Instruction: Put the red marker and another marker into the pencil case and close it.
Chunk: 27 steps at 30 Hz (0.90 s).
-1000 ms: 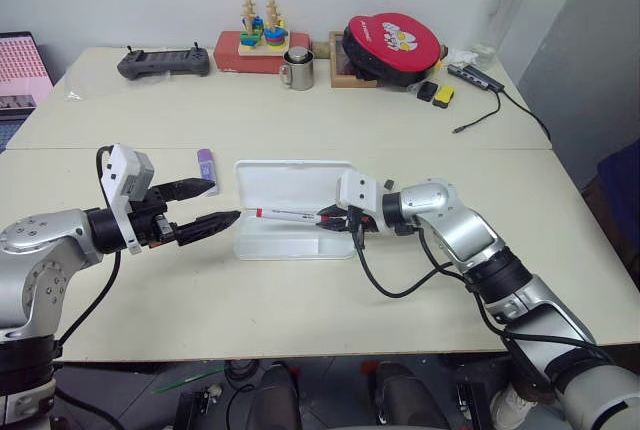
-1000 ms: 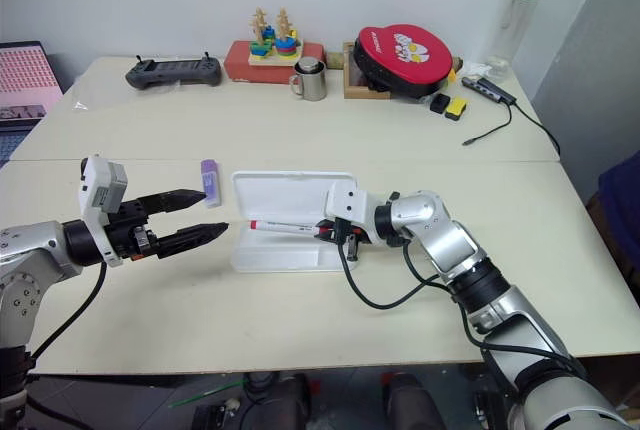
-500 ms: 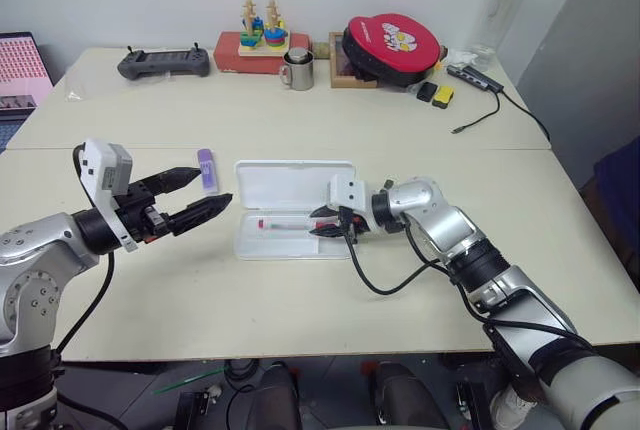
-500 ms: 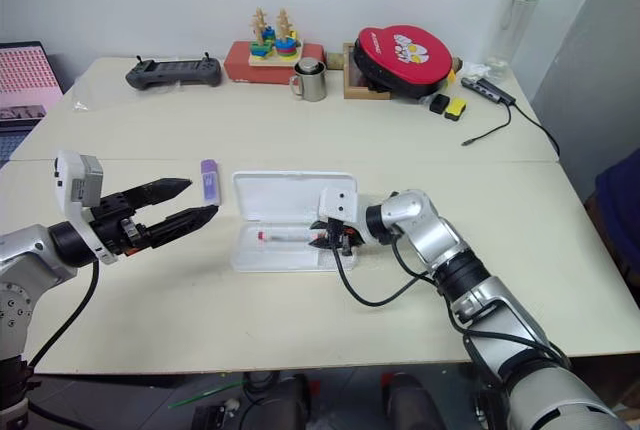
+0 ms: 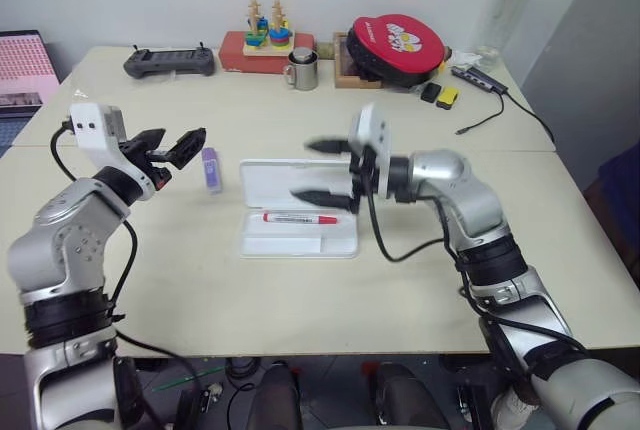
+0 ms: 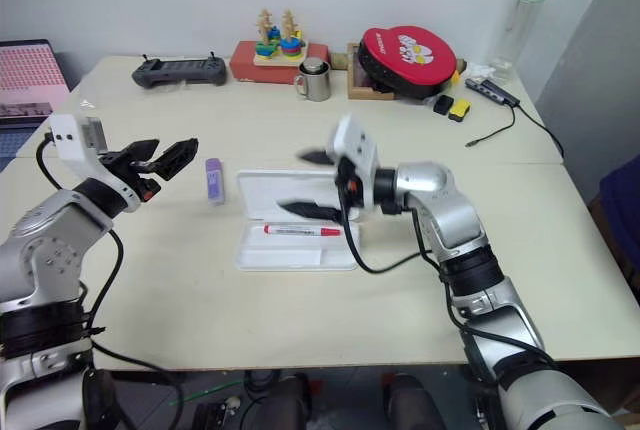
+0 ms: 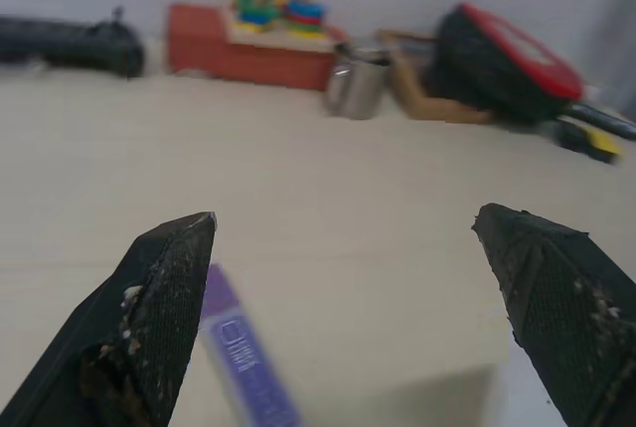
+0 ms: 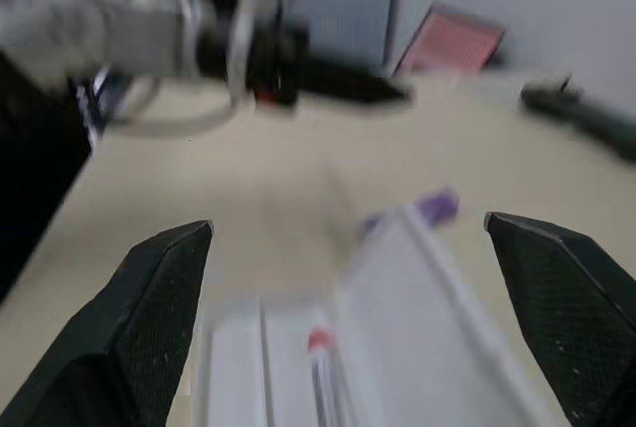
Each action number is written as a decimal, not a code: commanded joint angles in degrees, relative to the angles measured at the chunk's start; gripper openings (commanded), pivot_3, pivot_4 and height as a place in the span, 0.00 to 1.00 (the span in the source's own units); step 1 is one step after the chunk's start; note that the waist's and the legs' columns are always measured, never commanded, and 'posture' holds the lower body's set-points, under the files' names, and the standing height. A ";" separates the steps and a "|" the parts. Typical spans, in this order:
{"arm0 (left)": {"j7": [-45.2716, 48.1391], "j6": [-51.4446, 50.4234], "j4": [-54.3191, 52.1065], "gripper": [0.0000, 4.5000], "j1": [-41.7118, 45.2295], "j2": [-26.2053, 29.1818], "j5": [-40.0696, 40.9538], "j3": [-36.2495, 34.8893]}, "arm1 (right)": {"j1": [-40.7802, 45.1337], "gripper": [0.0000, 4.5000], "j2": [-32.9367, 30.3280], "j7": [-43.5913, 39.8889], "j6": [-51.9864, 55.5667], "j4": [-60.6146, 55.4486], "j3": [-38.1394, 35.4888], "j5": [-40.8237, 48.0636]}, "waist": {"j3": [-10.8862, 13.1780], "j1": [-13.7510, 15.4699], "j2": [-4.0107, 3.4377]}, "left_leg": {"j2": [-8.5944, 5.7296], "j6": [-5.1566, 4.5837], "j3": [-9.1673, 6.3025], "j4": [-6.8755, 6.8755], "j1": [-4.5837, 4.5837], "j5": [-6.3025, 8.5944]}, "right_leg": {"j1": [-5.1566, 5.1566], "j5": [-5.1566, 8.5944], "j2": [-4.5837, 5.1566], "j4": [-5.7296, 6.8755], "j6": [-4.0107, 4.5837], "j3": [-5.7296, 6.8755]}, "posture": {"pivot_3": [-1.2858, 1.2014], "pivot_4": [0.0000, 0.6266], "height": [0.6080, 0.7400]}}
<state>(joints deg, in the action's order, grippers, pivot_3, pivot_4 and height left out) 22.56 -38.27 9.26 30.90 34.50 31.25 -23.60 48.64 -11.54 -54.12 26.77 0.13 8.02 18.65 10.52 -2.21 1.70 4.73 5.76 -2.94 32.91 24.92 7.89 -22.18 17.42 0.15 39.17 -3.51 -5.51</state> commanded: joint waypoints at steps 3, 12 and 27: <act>-5.32 2.36 10.81 1.00 5.54 -1.58 -7.03 4.08 | -0.02 1.00 -1.23 8.91 3.87 -6.62 -3.82 0.37 | 0.00 0.32 0.01 | -0.01 0.00 0.00 -0.02 0.01 0.00 | -0.04 0.00 0.00 -0.04 0.01 0.02 | 0.52 0.24 1.00; -1.81 4.40 23.54 1.00 10.15 -3.54 -13.32 11.67 | -1.48 1.00 -3.10 11.95 6.38 -10.33 -2.12 1.14 | 0.00 0.36 0.01 | -0.03 0.00 0.01 -0.04 0.04 0.00 | -0.04 0.00 0.01 -0.05 0.01 0.02 | 0.52 0.24 1.00; -1.37 8.63 35.72 0.69 14.00 -4.31 -19.63 14.34 | -2.08 1.00 -4.62 13.18 8.48 -14.94 -2.94 3.27 | -0.03 0.34 -0.03 | -0.04 0.00 0.01 0.02 -0.05 -0.02 | 0.02 0.02 0.01 0.04 -0.31 -0.01 | 0.52 0.24 1.00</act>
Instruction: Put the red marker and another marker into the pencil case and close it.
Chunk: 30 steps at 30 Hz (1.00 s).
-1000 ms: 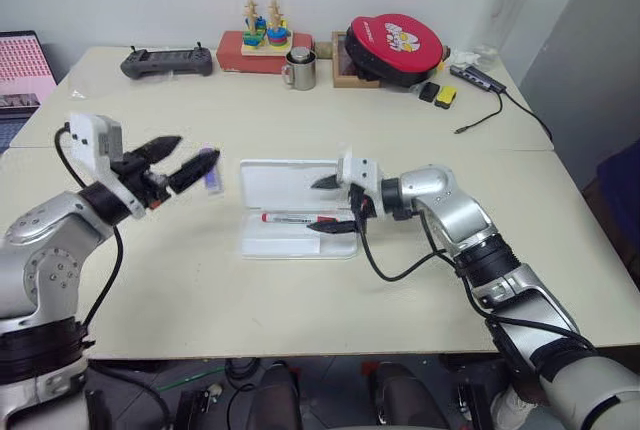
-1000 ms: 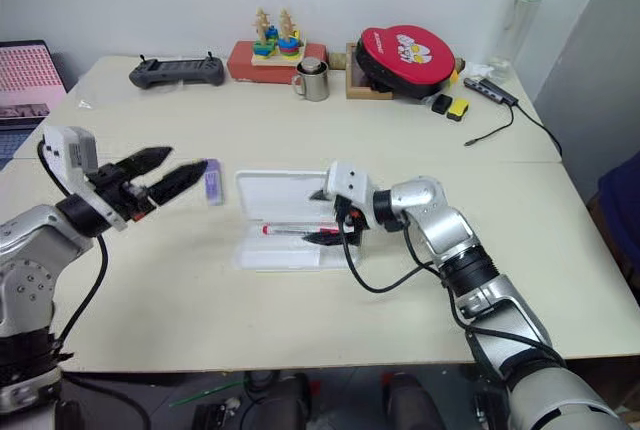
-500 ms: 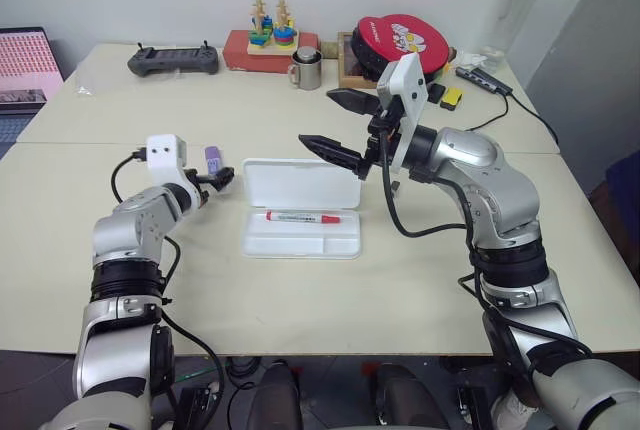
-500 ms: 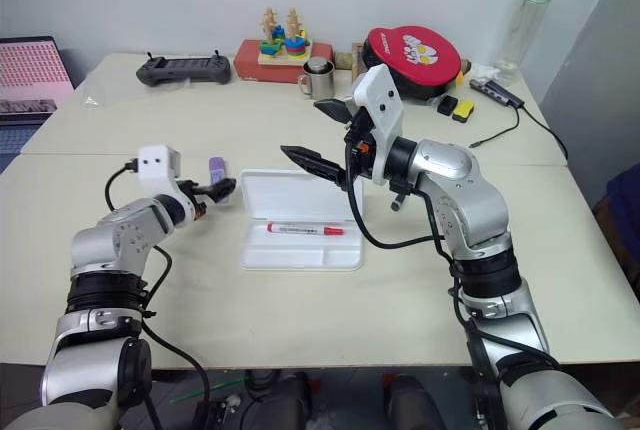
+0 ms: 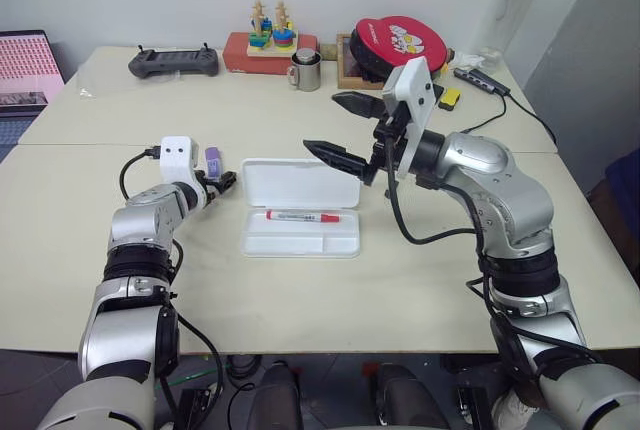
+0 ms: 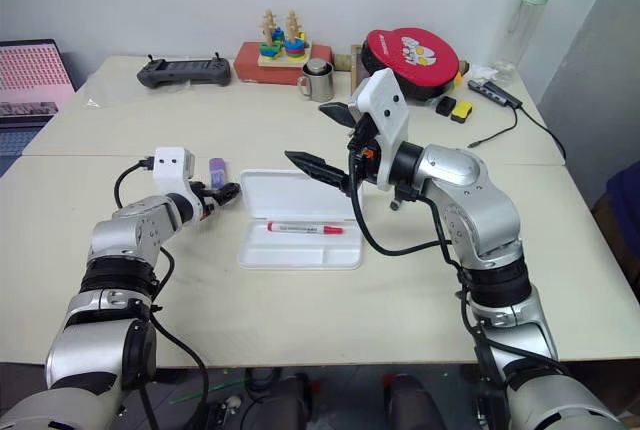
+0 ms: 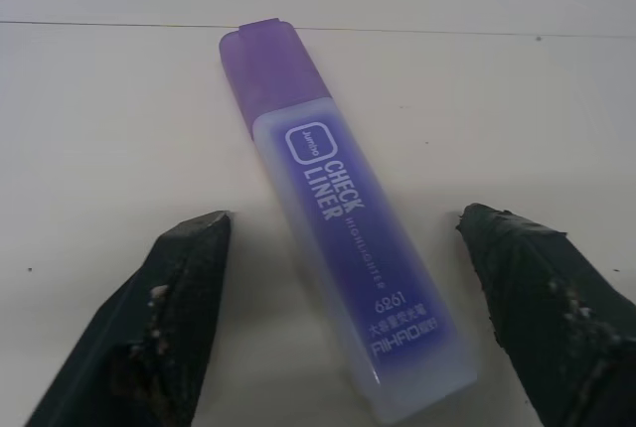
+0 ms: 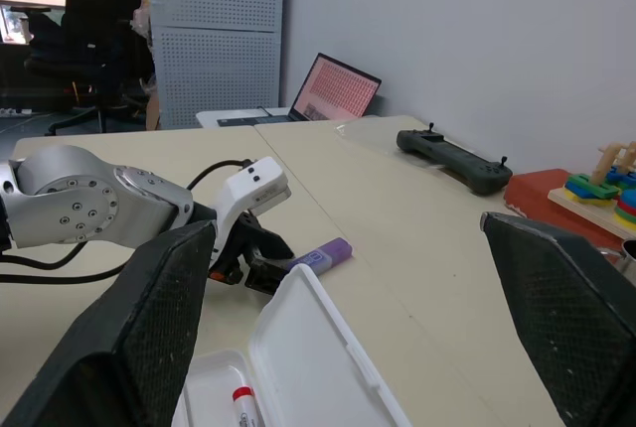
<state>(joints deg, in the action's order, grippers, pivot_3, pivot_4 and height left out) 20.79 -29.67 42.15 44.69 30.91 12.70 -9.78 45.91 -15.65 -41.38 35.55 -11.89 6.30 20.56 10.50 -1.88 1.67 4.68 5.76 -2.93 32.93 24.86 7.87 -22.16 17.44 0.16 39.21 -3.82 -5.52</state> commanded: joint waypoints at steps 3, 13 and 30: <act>0.34 0.93 4.06 0.55 0.90 -0.98 -1.51 0.35 | 0.29 1.00 -1.24 0.76 -0.14 -3.46 -1.35 1.65 | 0.00 0.13 -0.01 | 0.00 0.00 0.00 0.01 0.00 0.00 | 0.02 0.00 0.01 -0.01 0.00 0.00 | 0.52 0.24 1.00; -0.90 2.76 5.86 0.26 1.67 -1.85 -2.26 -0.82 | 0.32 1.00 -1.97 1.07 -0.37 -3.54 -1.29 2.29 | -0.01 0.28 -0.02 | -0.02 0.00 0.00 0.01 0.01 0.00 | 0.06 -0.01 0.03 -0.06 0.00 0.02 | 0.52 0.24 1.00; 28.29 5.73 -26.05 0.26 -2.12 3.79 16.71 -4.75 | -2.64 1.00 -8.44 -6.09 2.71 -9.64 -2.47 9.78 | 0.02 0.13 0.00 | -0.01 0.02 -0.01 -0.08 0.34 0.01 | -0.15 -0.13 0.04 -0.22 0.17 0.05 | 0.52 0.24 1.00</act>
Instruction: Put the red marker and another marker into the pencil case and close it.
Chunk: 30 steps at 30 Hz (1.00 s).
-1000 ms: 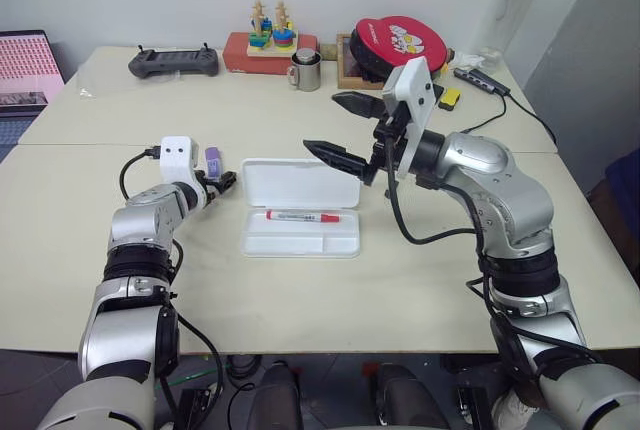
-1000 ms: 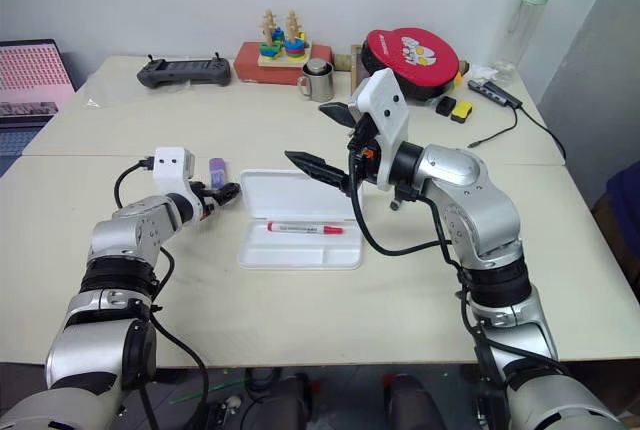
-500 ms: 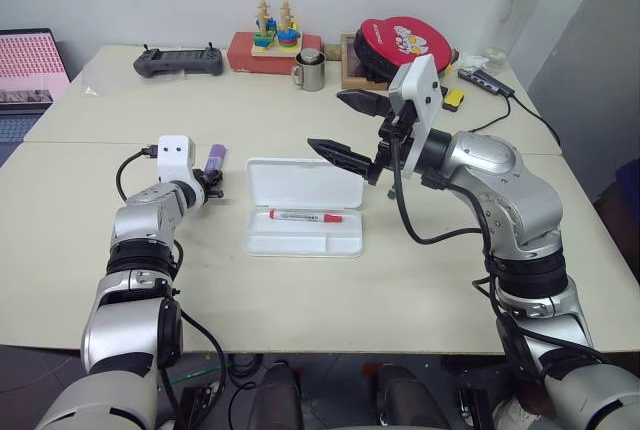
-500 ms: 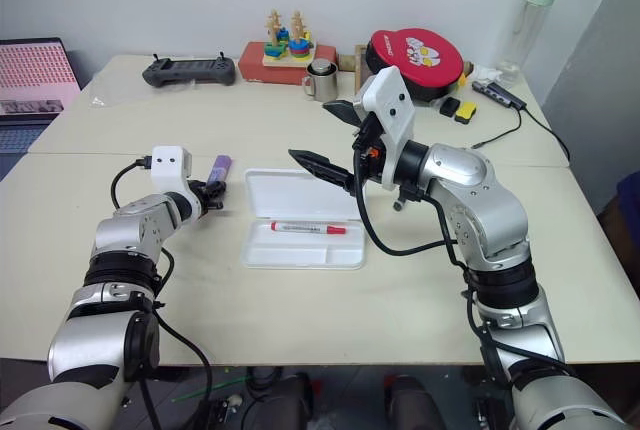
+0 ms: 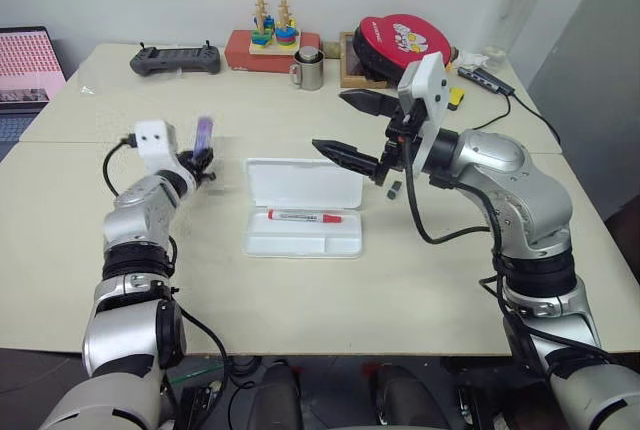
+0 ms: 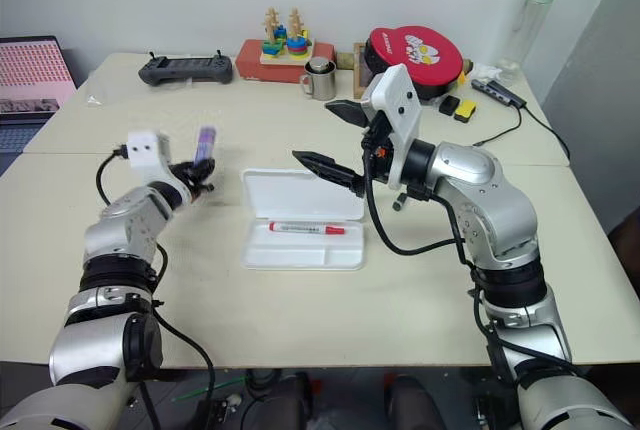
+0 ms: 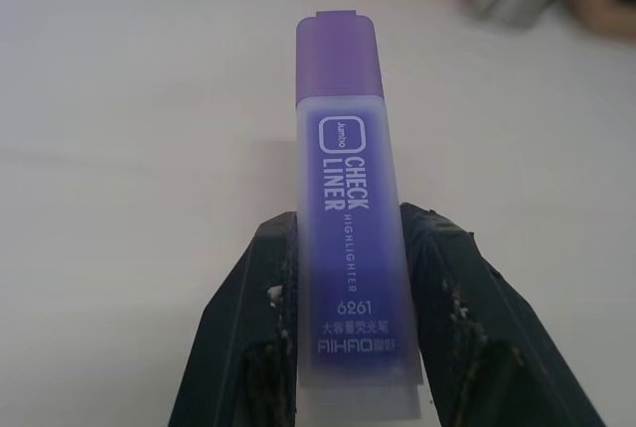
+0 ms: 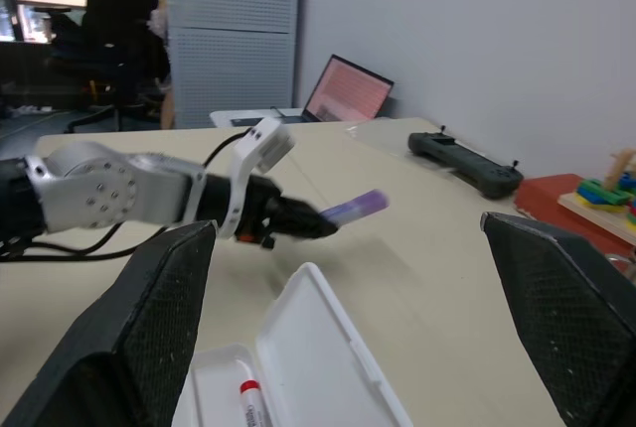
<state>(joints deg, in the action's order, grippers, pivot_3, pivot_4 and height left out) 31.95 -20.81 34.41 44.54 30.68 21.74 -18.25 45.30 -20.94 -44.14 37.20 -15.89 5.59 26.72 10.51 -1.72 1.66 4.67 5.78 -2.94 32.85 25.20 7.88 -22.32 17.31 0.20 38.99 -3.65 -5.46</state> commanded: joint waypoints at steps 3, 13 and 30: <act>25.61 -3.21 -24.21 0.26 -4.58 6.97 7.71 8.32 | -3.34 1.00 -4.83 -3.41 1.82 -7.19 -2.17 5.10 | 0.00 -0.09 -0.05 | -0.04 0.07 0.03 0.02 0.10 0.04 | 0.03 0.07 0.06 -0.02 0.14 -0.02 | 0.52 0.24 1.00; 49.98 -0.44 -29.04 0.26 -7.72 19.42 -0.84 26.37 | -9.99 1.00 -10.11 -2.04 4.28 -13.41 -4.79 8.49 | 0.06 -1.01 -0.07 | 0.03 0.01 0.03 0.03 -0.12 0.03 | 0.07 0.28 -0.04 0.06 -0.03 -0.10 | 0.52 0.24 1.00; 53.95 12.56 -20.02 0.26 -6.36 20.20 -14.72 33.26 | -13.43 1.00 -10.98 0.66 5.80 -16.96 2.14 6.38 | 0.06 -1.16 -0.07 | 0.04 -0.02 0.02 0.05 0.01 0.03 | -0.01 0.35 -0.04 0.07 0.05 -0.08 | 0.52 0.24 1.00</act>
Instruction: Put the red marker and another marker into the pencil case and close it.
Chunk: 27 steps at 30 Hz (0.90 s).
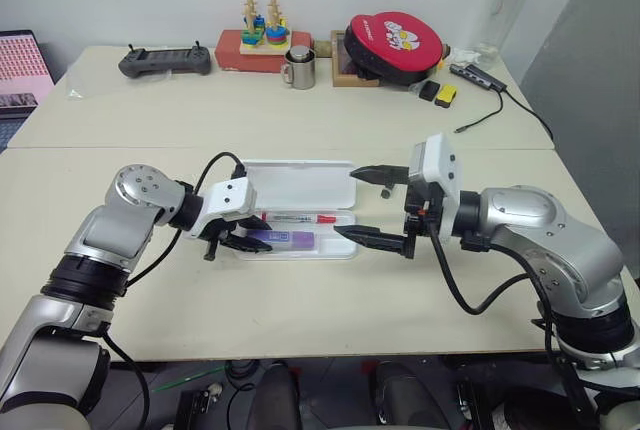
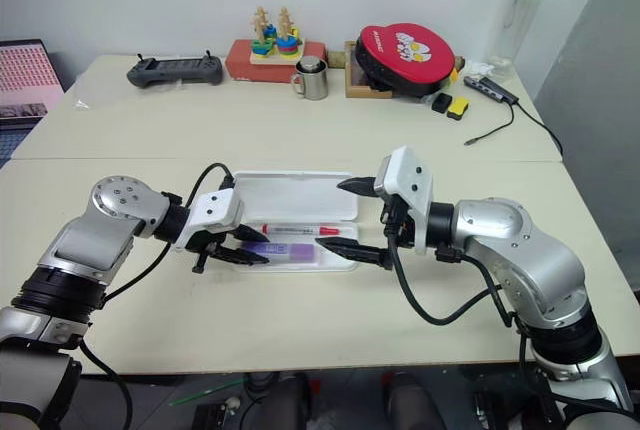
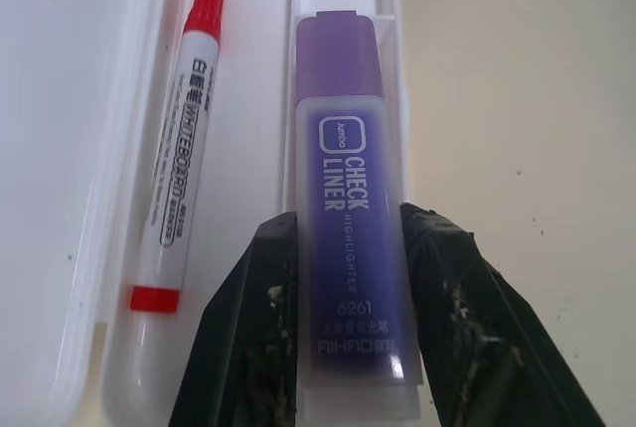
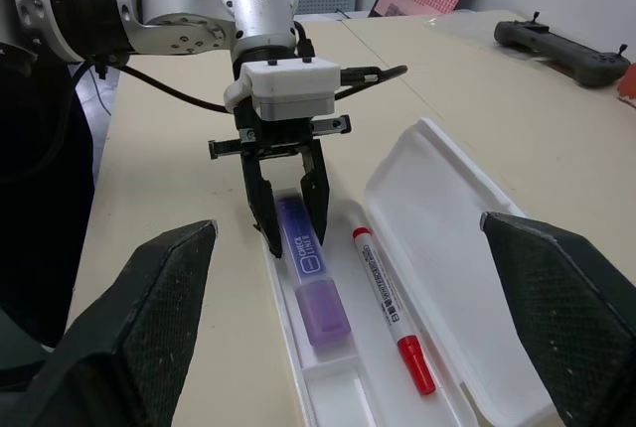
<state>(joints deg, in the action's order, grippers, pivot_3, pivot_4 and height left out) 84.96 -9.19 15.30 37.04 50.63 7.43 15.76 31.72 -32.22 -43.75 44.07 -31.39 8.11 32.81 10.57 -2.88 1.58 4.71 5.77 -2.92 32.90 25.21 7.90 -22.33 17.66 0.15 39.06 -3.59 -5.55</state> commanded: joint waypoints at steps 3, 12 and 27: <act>1.00 0.45 -0.58 0.26 1.25 -0.54 -0.38 -0.82 | 0.38 1.00 0.52 0.31 -1.11 -1.13 -0.36 0.16 | 0.00 0.00 0.00 | 0.00 0.00 0.00 0.00 0.00 0.00 | 0.00 0.00 0.00 0.00 0.01 0.01 | 0.52 0.24 1.00; 1.12 -3.16 -2.10 0.56 2.21 -3.20 1.37 -1.93 | 0.27 1.00 0.49 4.15 0.72 2.44 0.43 -3.68 | 0.00 0.00 0.00 | 0.00 0.00 -0.01 0.03 0.00 0.00 | 0.02 -0.02 0.00 0.02 0.01 0.01 | 0.52 0.24 1.00; -17.22 -16.45 -8.58 0.99 7.89 -19.59 12.16 -11.23 | 2.74 1.00 17.28 34.62 4.20 27.01 -6.67 -18.98 | -0.02 0.66 0.03 | -0.04 -0.01 -0.05 0.11 0.02 -0.01 | 0.04 -0.14 0.00 0.08 0.12 0.02 | 0.52 0.24 1.00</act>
<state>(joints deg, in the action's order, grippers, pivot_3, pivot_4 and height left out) 71.99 -24.29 8.65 43.62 32.51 18.53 5.62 33.48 -16.34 -11.70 50.13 -4.97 2.24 14.91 10.55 -2.22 1.61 4.67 5.76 -2.96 33.00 25.23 7.89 -22.28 17.52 0.15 39.15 -3.48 -5.53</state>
